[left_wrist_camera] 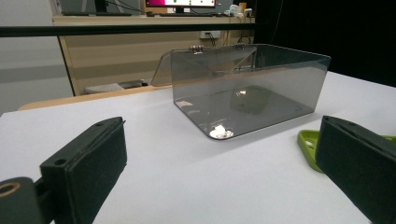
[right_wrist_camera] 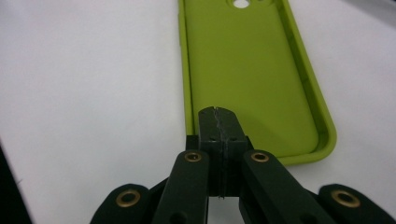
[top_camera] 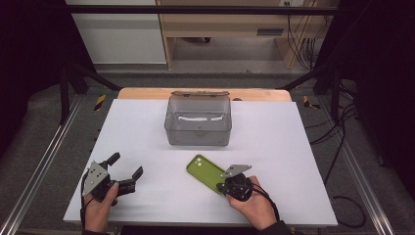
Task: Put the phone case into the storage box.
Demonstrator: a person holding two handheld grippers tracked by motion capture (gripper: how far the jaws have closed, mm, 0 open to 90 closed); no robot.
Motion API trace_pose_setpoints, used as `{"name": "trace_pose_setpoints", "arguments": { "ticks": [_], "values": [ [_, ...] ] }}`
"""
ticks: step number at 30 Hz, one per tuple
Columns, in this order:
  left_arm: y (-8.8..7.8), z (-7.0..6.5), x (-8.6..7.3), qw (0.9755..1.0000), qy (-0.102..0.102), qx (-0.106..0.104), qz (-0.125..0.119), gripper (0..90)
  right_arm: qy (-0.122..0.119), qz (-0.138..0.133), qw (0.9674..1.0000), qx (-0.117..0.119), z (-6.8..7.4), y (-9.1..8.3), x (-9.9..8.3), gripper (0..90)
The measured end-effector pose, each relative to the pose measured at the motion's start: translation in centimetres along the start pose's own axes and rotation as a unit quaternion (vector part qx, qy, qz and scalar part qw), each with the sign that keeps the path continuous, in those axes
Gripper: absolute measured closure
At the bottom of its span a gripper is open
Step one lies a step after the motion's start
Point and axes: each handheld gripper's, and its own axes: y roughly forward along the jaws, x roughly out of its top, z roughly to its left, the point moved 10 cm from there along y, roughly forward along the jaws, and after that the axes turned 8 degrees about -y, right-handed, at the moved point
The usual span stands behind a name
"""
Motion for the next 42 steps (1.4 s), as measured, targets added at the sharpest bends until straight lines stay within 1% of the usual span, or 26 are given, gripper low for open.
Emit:
{"name": "trace_pose_setpoints", "arguments": {
  "ticks": [4, 7, 9, 10, 11, 12, 13, 14, 15, 16, 17, 18, 19, 20, 21, 24, 27, 30, 34, 35, 36, 37, 38, 39, 40, 42],
  "values": [
    [0.0, 0.0, 0.0, 1.0, 0.001, 0.0, 0.0, 2.0, -0.011, 0.004, 0.9999, 0.0, 1.1, -0.6, -0.6, 90.0],
    [0.0, -0.1, -0.1, 1.0, 0.002, 0.0, 0.002, 2.0, -0.014, -0.002, 0.9999, -0.002, 1.2, -0.7, -0.7, 90.0],
    [0.0, -0.1, -0.1, 1.0, 0.003, -0.001, 0.002, 2.0, -0.013, -0.014, 0.9998, -0.006, 1.0, -0.8, -0.5, 90.0],
    [0.0, -0.1, -0.1, 1.0, 0.003, -0.001, 0.002, 2.0, -0.01, -0.047, 0.9988, -0.012, 0.7, -1.1, 0.2, 86.6],
    [0.0, -0.2, -0.1, 1.0, 0.003, -0.001, 0.002, 2.0, -0.01, -0.047, 0.9988, -0.012, 0.7, -1.1, 0.2, 86.6],
    [0.0, -0.2, -0.1, 1.0, 0.004, -0.001, 0.001, 2.0, -0.004, -0.068, 0.9975, -0.022, 0.4, -1.3, 0.8, 78.4],
    [0.0, -0.2, 0.0, 1.0, 0.003, -0.001, 0.001, 2.0, -0.002, -0.072, 0.9971, -0.026, 0.4, -1.3, 1.0, 73.8],
    [0.0, -0.2, -0.1, 1.0, 0.003, -0.002, 0.001, 2.0, -0.002, -0.072, 0.9971, -0.026, 0.4, -1.3, 1.0, 73.8],
    [0.0, -0.1, -0.1, 1.0, 0.003, -0.002, 0.002, 2.0, -0.005, -0.079, 0.9965, -0.028, 0.6, -1.3, 1.4, 63.2],
    [0.0, -0.1, 0.0, 1.0, 0.003, -0.002, 0.001, 2.0, -0.008, -0.077, 0.9966, -0.028, 0.7, -1.2, 1.5, 58.7],
    [0.0, -0.1, 0.0, 1.0, 0.003, -0.002, 0.001, 2.0, -0.008, -0.077, 0.9966, -0.028, 0.7, -1.2, 1.5, 58.7],
    [0.0, -0.1, 0.0, 1.0, 0.003, -0.001, 0.001, 2.0, -0.01, -0.078, 0.9965, -0.029, 0.9, -1.1, 1.6, 48.6],
    [0.0, -0.1, 0.0, 1.0, 0.003, -0.001, 0.001, 2.0, -0.01, -0.078, 0.9965, -0.029, 0.9, -1.1, 1.6, 48.6],
    [0.0, -0.2, 0.0, 1.0, 0.003, -0.002, 0.001, 2.0, -0.008, -0.071, 0.9972, -0.021, 1.3, -0.8, 1.6, 39.4],
    [0.0, -0.2, 0.0, 1.0, 0.003, -0.002, 0.001, 1.9, -0.008, -0.071, 0.9972, -0.021, 1.3, -0.8, 1.6, 39.4],
    [0.0, -0.1, 0.0, 1.0, 0.003, -0.002, 0.001, 1.9, -0.021, -0.059, 0.9976, -0.029, 1.8, -0.5, 1.3, 27.6],
    [0.0, -0.1, 0.0, 1.0, 0.003, -0.002, 0.001, 1.9, -0.024, -0.054, 0.9978, -0.029, 2.0, -0.5, 1.1, 24.0],
    [0.0, -0.2, -0.1, 1.0, 0.003, -0.002, 0.003, 1.9, -0.032, -0.052, 0.9978, -0.024, 2.6, -0.4, 1.0, 15.6],
    [0.1, -0.3, -0.1, 1.0, 0.004, -0.003, 0.003, 1.9, -0.041, -0.046, 0.9979, -0.021, 2.9, -0.3, 0.9, 21.9],
    [0.1, -0.3, -0.1, 1.0, 0.004, -0.004, 0.004, 1.9, -0.048, -0.04, 0.9979, -0.021, 3.0, -0.1, 0.8, 29.8],
    [0.1, -0.3, -0.1, 1.0, 0.004, -0.004, 0.004, 1.9, -0.048, -0.04, 0.9979, -0.021, 3.0, -0.1, 0.8, 29.8],
    [0.1, -0.3, -0.1, 1.0, 0.004, -0.004, 0.003, 1.9, -0.051, -0.035, 0.9979, -0.021, 3.1, -0.1, 0.7, 34.5],
    [0.1, -0.3, -0.1, 1.0, 0.004, -0.004, 0.003, 1.9, -0.053, -0.029, 0.9979, -0.023, 3.0, 0.1, 0.5, 44.2],
    [0.1, -0.3, -0.1, 1.0, 0.004, -0.003, 0.003, 1.9, -0.053, -0.029, 0.9979, -0.023, 3.0, 0.1, 0.5, 44.2],
    [0.1, -0.2, -0.1, 1.0, 0.004, -0.003, 0.004, 1.9, -0.056, -0.023, 0.998, -0.016, 3.1, 0.2, 0.4, 52.5],
    [0.1, -0.2, -0.1, 1.0, 0.004, -0.003, 0.003, 1.9, -0.056, -0.022, 0.998, -0.016, 3.1, 0.3, 0.3, 56.0]
  ]
}}
